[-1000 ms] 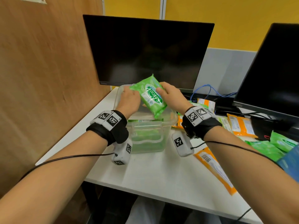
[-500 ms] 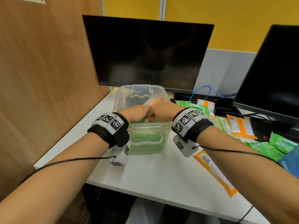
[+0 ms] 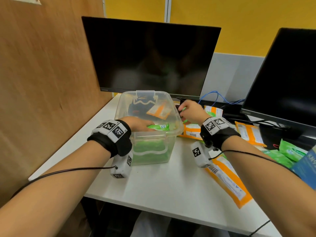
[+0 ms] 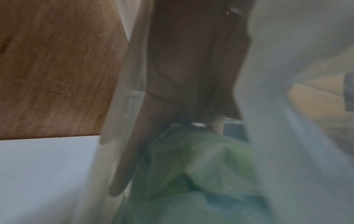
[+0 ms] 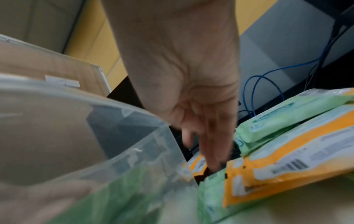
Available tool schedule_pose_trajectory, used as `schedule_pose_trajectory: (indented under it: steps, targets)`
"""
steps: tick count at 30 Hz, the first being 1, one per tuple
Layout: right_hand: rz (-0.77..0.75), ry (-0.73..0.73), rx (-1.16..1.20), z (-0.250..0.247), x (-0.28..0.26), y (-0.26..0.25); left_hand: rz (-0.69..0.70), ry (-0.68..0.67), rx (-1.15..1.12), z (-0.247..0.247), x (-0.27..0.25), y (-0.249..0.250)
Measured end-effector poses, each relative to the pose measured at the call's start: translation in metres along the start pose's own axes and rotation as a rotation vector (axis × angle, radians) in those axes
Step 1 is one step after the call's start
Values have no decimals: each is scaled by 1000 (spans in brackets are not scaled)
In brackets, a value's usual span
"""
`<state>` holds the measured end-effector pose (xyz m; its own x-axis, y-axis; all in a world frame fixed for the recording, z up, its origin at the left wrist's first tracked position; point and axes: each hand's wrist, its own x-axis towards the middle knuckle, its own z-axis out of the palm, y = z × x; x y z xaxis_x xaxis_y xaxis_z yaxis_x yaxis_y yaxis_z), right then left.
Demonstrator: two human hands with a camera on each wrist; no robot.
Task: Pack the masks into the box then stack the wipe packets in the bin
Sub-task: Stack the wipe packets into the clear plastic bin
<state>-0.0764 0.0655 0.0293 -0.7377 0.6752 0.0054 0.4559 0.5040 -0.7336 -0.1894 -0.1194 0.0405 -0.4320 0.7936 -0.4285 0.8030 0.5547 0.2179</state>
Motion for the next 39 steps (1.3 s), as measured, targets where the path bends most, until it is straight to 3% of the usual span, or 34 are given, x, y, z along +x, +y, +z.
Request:
schedule_pose_trajectory:
  steps: [3,5,7,12,16,20,23,26,28,30,33,34,36,39]
  targets:
    - [24,-394,-385,15,-4,17,-56,15,6,0,2,0]
    - [-28,-520,-664,31,-6,31,-73,14,13,0,2,1]
    - [-22,-495,-766,42,-2,39,-74,11,23,-1,2,2]
    - [-110,-194,-711,41,8,25,-86,-34,-6,-1,7,-1]
    - [-77,-283,-829,39,-2,25,-121,-53,-60,0,10,-7]
    - [-34,-242,-827,34,-13,26,-143,-66,-10,2,14,-12]
    - [67,-312,-884,32,4,32,-132,-56,2,3,16,-13]
    - [114,-382,-854,51,57,88,-97,-62,-16,2,13,-11]
    - [134,-430,-759,54,49,85,-89,-75,-30,2,12,-9]
    - [164,-353,-591,35,9,54,-84,-52,-26,2,8,-7]
    - [406,-313,206,0,-8,32,-85,-16,-36,2,9,-5]
    - [414,-332,493,-12,-10,31,-82,-11,-57,2,10,-5]
    - [339,-389,904,-32,-13,27,-84,4,-147,5,13,-7]
    - [188,-433,1115,-48,-18,14,-121,25,-295,7,13,-6]
